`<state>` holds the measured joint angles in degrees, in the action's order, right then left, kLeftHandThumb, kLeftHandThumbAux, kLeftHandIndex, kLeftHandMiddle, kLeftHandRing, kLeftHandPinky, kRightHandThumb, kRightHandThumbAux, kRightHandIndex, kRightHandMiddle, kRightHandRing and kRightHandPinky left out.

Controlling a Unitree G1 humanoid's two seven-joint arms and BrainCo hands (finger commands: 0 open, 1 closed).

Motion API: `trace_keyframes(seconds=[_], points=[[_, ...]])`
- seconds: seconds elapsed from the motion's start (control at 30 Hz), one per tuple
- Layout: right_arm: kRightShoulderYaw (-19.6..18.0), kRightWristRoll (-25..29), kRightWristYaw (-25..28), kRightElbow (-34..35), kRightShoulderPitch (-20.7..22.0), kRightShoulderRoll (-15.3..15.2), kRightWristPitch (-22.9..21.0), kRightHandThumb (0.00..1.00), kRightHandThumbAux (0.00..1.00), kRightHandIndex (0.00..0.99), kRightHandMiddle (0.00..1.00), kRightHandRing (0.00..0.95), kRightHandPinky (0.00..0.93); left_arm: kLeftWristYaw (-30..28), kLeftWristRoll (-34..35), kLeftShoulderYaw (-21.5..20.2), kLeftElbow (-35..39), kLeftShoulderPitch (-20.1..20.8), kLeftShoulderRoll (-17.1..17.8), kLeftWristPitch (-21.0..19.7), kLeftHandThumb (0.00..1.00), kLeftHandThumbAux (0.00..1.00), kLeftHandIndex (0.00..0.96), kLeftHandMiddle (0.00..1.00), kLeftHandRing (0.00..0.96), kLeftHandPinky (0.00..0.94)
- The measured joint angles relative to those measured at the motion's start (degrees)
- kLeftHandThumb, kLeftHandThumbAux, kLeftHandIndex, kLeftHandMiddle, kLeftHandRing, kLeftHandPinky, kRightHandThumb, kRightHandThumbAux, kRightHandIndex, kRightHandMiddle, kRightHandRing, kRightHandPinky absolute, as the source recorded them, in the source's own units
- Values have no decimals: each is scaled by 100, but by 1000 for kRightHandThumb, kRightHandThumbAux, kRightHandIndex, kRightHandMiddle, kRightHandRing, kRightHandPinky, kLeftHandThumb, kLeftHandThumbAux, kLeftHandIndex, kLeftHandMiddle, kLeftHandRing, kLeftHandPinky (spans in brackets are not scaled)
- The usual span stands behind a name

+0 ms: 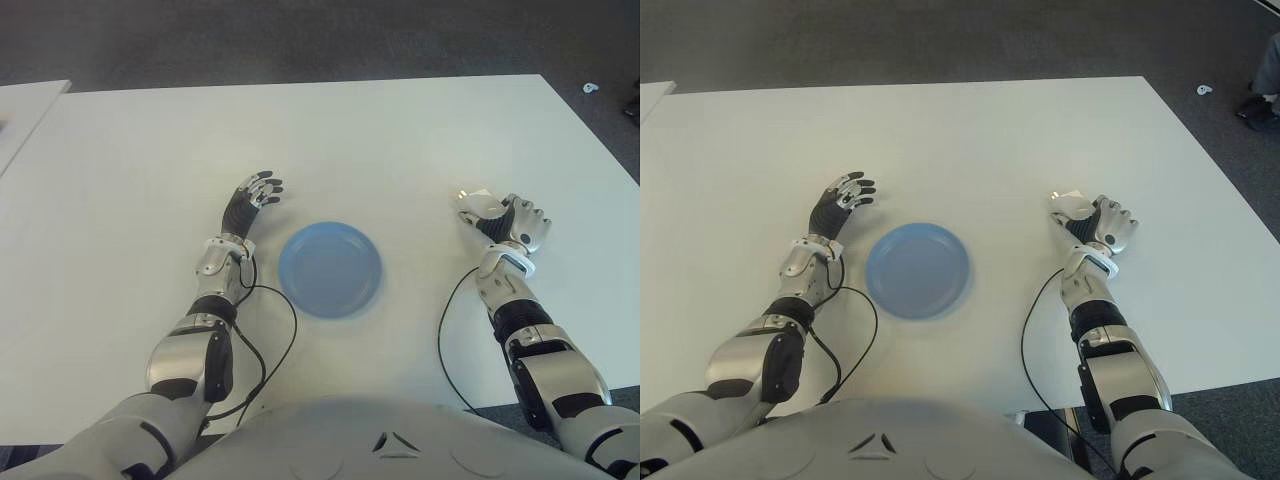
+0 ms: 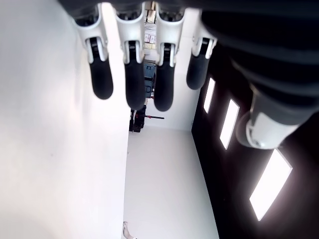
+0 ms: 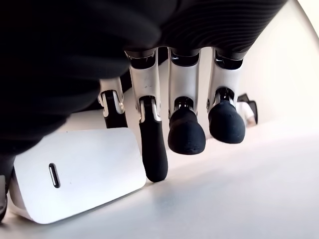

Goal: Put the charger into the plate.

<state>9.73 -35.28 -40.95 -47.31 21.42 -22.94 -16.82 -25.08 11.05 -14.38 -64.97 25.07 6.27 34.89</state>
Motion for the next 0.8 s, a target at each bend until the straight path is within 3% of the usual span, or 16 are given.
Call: trace_keyframes(seconds=[0.5, 0.8], points=[[-97, 228, 74, 227, -72, -14, 172, 850, 675, 404, 523, 795, 767, 0, -42, -3, -4, 0, -3, 44, 87, 552, 250, 335, 335, 331], [-214, 201, 596, 2178, -603, -31, -207, 853, 676, 403, 526, 804, 717, 0, -45, -6, -2, 19, -10, 60, 91, 541, 247, 332, 333, 325]])
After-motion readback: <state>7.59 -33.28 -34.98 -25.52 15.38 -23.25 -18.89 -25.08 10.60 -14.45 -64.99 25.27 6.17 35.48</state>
